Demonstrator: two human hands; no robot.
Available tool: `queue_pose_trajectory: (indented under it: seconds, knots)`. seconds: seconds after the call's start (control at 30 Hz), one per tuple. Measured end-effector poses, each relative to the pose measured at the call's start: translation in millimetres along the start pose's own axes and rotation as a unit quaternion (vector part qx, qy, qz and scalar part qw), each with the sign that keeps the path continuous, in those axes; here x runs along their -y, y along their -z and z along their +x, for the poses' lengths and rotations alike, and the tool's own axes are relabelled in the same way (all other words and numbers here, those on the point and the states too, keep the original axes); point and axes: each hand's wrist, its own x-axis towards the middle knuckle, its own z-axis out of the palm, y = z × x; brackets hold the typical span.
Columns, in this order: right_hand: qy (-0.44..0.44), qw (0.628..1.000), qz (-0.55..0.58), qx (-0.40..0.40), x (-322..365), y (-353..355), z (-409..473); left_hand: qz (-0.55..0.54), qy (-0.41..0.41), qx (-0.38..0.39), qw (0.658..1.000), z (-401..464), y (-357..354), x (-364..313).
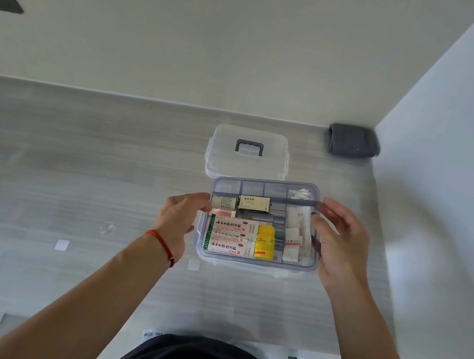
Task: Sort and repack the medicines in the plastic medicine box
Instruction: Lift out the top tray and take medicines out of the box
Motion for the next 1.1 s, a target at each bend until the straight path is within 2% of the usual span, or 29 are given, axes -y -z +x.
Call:
queue_pose_trajectory:
  seconds: [0.17, 0.3, 0.47, 0.7, 0.9, 1.1]
  knots:
    - [-0.011, 0.999, 0.041, -0.005, 22, -11, 15, 0.016, -0.116, 0.076, 0.99, -2, 4, -24]
    - [-0.012, 0.998, 0.049, 0.031, 51, -46, 45, 0.055, -0.139, 0.07, 0.986, 38, -2, -62]
    - [-0.023, 0.994, -0.047, 0.094, 72, -100, 94, 0.055, -0.107, 0.071, 0.99, 93, -21, -104]
    - [-0.073, 0.97, -0.213, 0.096, 55, -141, 155, 0.071, -0.025, 0.093, 0.993, 144, -37, -114]
    - [-0.102, 0.964, -0.217, 0.111, 35, -144, 167, 0.116, 0.001, 0.102, 0.988, 174, -42, -103]
    - [-0.045, 0.958, -0.254, 0.126, 29, -131, 165, 0.013, 0.013, 0.115, 0.993, 164, -45, -97]
